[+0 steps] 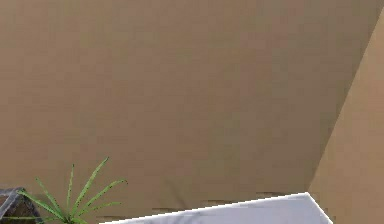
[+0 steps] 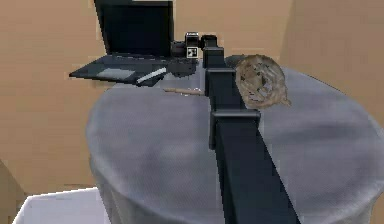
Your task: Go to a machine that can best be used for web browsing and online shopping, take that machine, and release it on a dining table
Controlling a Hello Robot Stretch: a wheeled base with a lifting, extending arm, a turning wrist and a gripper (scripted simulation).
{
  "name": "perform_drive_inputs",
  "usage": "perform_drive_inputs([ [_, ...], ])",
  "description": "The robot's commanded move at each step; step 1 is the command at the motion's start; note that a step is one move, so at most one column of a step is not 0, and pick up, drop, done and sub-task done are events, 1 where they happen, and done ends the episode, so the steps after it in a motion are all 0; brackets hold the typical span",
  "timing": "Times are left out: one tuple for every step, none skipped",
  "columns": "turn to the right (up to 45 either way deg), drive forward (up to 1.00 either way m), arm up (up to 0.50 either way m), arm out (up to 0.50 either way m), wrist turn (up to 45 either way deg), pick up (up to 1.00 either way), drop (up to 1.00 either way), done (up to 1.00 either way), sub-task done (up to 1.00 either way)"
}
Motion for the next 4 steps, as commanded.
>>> perform_drive_inputs([
  [0.0,0.0,0.0,0.0,45.0,0.0,0.0,0.0,0.0],
  [0.0,0.0,0.0,0.0,0.0,0.0,1.0,0.0,0.0],
  [0.0,0.0,0.0,-0.1,0.0,0.0,0.0,0.0,0.0],
  [0.0,0.0,0.0,0.0,0.0,0.0,0.0,1.0,0.0],
])
